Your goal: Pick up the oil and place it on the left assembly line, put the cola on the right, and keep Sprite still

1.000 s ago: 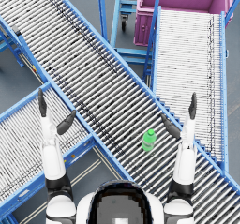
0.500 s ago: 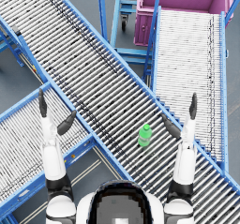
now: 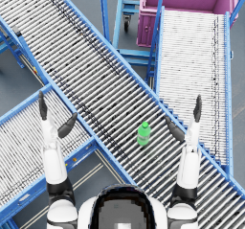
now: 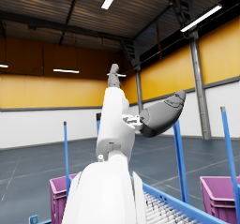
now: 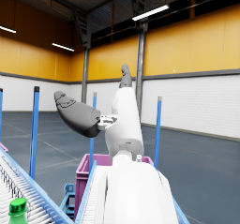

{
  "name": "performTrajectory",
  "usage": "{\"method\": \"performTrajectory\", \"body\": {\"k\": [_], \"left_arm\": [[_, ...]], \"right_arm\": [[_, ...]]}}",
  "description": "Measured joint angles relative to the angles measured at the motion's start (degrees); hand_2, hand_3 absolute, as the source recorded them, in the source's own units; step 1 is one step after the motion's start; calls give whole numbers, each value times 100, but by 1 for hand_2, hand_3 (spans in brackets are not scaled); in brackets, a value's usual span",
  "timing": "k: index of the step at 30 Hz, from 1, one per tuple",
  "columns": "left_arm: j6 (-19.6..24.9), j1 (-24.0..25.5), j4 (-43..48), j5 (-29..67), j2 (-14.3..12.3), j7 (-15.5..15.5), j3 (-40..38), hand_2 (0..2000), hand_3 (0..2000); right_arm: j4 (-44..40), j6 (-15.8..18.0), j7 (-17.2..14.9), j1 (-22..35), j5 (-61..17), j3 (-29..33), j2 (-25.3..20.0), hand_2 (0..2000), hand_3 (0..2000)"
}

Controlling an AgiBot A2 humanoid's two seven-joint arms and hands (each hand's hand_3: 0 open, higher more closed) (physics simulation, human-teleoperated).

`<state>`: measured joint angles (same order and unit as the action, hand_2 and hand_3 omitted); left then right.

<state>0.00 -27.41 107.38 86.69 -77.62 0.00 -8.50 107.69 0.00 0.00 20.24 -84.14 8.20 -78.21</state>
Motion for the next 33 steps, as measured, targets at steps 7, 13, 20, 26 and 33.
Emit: {"method": "performTrajectory", "body": {"k": [7, 13, 20, 26, 33], "left_arm": [[0, -57, 29, 0, 5, 0, 23, 0, 0], [0, 11, 30, 0, -18, 0, 33, 0, 0], [0, 43, 40, 0, -28, 0, 27, 0, 0], [0, 60, 69, 0, -36, 0, 35, 0, 0], [0, -12, 78, 0, -28, 0, 41, 0, 0]], "right_arm": [[27, 0, 0, 50, 0, 30, -1, 0, 0], [-13, 0, 0, 7, 0, 13, -24, 0, 0], [-29, 0, 0, -6, 0, 13, -40, 0, 0], [-32, 0, 0, 21, 0, 34, -40, 0, 0], [-1, 0, 0, 55, 0, 48, -40, 0, 0]]}}
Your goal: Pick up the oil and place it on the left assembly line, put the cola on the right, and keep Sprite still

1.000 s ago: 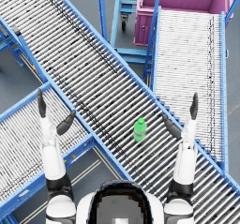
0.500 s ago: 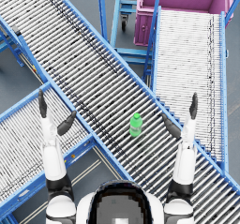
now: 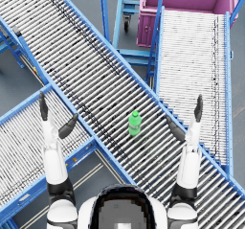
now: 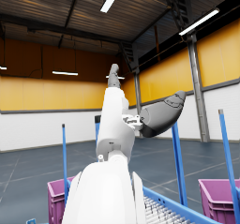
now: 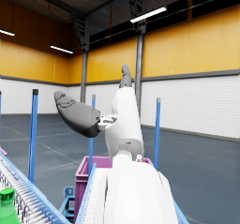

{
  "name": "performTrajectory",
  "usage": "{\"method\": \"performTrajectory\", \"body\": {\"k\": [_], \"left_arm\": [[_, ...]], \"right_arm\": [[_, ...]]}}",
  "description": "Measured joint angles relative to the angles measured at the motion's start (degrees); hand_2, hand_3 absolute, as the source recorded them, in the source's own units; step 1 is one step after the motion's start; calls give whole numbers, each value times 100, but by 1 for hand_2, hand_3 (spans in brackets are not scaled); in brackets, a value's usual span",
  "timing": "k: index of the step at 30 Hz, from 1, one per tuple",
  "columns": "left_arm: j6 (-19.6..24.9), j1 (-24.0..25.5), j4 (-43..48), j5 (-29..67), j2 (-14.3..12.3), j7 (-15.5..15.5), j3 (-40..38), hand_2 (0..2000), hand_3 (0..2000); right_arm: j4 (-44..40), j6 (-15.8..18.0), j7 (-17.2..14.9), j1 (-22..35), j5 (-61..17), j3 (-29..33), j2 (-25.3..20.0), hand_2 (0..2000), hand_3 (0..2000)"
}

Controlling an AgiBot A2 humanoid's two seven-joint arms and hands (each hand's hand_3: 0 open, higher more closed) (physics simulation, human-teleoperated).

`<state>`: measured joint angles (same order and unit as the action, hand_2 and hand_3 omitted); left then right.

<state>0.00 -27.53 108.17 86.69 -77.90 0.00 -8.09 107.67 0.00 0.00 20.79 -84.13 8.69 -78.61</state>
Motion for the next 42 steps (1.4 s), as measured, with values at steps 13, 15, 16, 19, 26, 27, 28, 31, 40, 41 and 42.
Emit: {"method": "performTrajectory", "body": {"k": [13, 15, 16, 19, 26, 27, 28, 31, 40, 41, 42], "left_arm": [[0, 42, -10, 0, -24, 0, -4, 0, 0], [0, 49, 0, 0, -28, 0, 10, 0, 0], [0, 55, 2, 0, -31, 0, 14, 0, 0], [-7, 91, -3, -34, -29, 7, 42, 0, 0], [-136, 351, -125, -689, 169, 136, 477, 0, 0], [-159, 391, -145, -805, 205, 158, 554, 0, 0], [-182, 431, -166, -923, 242, 182, 632, 0, 0], [-253, 551, -230, -1284, 356, 252, 871, 0, 0], [-469, 913, -425, -2384, 703, 468, 1599, 0, 0], [-493, 953, -447, -2507, 742, 492, 1680, 0, 0], [-538, 1030, -489, -2736, 814, 536, 1831, 0, 0]], "right_arm": [[0, 0, 0, -16, 0, -77, -28, 0, 0], [-13, 0, 0, -15, 0, -65, -31, 0, 0], [-22, 0, 0, -12, 0, -57, -32, 0, 0], [-24, 7, -7, -29, 31, -78, -29, 0, 0], [-134, 135, -136, -149, 629, -521, 184, 0, 0], [-151, 157, -159, -164, 735, -598, 223, 0, 0], [-170, 180, -182, -178, 843, -677, 263, 0, 0], [-224, 250, -253, -223, 1173, -919, 386, 0, 0], [-391, 464, -469, -354, 2177, -1654, 760, 0, 0], [-410, 488, -493, -369, 2289, -1736, 802, 0, 0], [-445, 532, -538, -397, 2498, -1889, 880, 0, 0]]}}
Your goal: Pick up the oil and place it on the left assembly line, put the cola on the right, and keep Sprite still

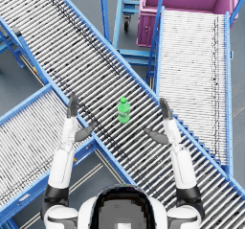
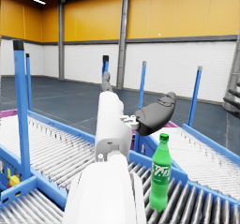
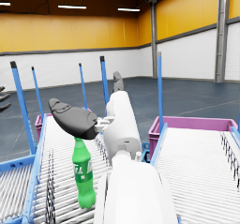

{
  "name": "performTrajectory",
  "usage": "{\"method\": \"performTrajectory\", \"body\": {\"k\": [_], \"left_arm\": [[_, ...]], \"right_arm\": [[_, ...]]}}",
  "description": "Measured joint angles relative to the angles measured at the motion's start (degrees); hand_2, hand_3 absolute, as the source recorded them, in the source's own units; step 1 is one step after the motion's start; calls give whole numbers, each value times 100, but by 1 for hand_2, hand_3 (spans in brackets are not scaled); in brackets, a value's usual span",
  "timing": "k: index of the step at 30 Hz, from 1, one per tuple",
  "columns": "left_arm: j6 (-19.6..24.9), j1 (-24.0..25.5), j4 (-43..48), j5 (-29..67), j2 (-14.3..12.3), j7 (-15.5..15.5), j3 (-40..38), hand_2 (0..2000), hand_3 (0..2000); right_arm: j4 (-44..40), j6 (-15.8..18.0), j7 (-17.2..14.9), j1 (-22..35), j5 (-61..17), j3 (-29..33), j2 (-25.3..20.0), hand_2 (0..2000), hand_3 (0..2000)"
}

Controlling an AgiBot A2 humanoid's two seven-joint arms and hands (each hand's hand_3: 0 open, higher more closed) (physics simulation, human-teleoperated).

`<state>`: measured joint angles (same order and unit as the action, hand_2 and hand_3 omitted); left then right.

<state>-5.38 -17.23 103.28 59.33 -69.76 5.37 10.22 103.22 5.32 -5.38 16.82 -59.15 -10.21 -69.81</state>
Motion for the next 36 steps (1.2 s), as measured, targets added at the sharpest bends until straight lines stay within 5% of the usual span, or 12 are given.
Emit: {"method": "performTrajectory", "body": {"k": [36], "left_arm": [[-40, 65, -37, -205, 62, 40, 137, 0, 0]], "right_arm": [[-31, 40, -40, -24, 187, -138, 67, 0, 0]]}}
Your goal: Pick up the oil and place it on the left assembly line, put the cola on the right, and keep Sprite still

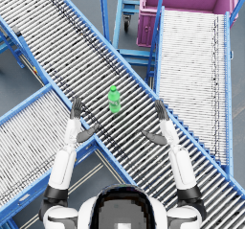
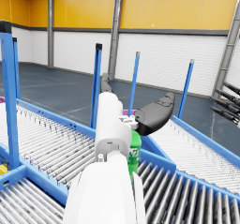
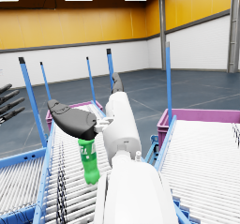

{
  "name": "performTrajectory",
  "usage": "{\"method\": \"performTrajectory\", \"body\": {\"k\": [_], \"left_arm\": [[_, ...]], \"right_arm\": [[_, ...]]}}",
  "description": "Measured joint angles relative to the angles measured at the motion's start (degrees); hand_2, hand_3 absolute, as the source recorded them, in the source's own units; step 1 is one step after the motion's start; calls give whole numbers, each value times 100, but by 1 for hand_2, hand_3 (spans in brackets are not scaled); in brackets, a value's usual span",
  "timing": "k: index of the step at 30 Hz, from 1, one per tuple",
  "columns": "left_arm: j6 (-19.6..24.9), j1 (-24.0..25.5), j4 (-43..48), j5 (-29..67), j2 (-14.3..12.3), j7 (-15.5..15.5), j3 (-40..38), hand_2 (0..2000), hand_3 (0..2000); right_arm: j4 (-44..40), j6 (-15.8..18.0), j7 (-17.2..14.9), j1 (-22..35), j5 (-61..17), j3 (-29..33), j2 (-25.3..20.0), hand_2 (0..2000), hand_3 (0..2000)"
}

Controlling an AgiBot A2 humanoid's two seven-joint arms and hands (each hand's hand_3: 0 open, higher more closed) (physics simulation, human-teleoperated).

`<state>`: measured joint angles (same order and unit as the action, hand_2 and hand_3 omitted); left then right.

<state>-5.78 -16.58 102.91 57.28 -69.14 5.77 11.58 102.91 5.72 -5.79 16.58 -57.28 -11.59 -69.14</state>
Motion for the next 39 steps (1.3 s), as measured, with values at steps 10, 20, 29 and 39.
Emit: {"method": "performTrajectory", "body": {"k": [10, 20, 29, 39], "left_arm": [[0, 0, 0, 0, 0, 0, 0, 0, 0], [0, 0, 0, 0, 0, 0, 0, 0, 0], [0, 0, 0, 0, 0, 0, 0, 0, 0], [0, 0, 0, 0, 0, 0, 0, 0, 0]], "right_arm": [[0, 0, 0, 0, 0, 0, 0, 0, 0], [0, 0, 0, 0, 0, 0, 0, 0, 0], [0, 0, 0, 0, 0, 0, 0, 0, 0], [0, 0, 0, 0, 0, 0, 0, 0, 0]]}}
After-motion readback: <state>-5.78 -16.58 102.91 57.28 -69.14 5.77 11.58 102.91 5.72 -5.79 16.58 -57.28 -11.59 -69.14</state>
